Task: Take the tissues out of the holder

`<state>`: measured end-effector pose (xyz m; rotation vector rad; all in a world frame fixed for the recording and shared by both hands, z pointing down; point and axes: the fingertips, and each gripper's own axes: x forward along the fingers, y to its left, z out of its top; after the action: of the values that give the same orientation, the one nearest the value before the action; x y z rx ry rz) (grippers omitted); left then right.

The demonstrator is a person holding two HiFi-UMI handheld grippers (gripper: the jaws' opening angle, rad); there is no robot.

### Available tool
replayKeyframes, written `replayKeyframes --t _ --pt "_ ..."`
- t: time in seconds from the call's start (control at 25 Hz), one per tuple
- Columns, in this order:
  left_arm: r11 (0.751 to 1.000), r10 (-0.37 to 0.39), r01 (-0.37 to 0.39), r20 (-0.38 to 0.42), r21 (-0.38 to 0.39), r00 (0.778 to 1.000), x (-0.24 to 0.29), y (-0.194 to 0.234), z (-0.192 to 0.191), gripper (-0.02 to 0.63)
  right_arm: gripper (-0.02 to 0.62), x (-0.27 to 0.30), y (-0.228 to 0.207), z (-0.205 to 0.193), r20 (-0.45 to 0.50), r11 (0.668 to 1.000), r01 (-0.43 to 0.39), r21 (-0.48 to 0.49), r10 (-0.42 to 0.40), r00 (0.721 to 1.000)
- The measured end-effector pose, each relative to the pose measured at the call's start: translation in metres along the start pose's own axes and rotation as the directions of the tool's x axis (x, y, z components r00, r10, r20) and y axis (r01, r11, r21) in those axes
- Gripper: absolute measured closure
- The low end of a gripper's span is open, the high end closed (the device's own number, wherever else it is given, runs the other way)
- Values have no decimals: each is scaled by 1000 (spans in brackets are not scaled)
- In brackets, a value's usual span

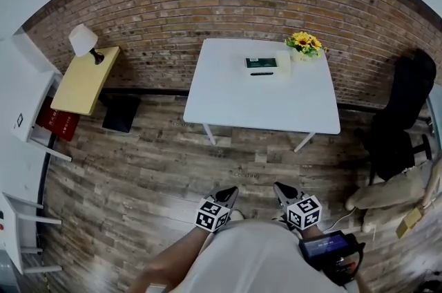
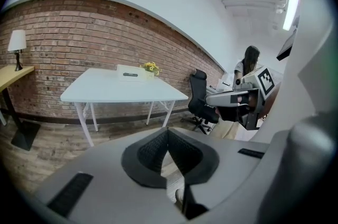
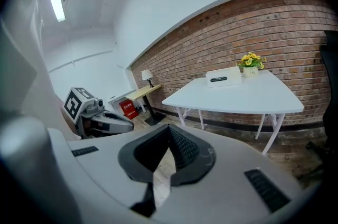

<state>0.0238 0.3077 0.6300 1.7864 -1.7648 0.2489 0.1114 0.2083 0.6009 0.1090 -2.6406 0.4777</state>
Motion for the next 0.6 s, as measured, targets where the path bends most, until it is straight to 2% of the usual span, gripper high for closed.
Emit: replayKeyframes --t 0.6 --pt "999 17 -17 13 -32 1000 0 36 15 598 589 24 -12 23 -11 1000 24 -16 -24 1000"
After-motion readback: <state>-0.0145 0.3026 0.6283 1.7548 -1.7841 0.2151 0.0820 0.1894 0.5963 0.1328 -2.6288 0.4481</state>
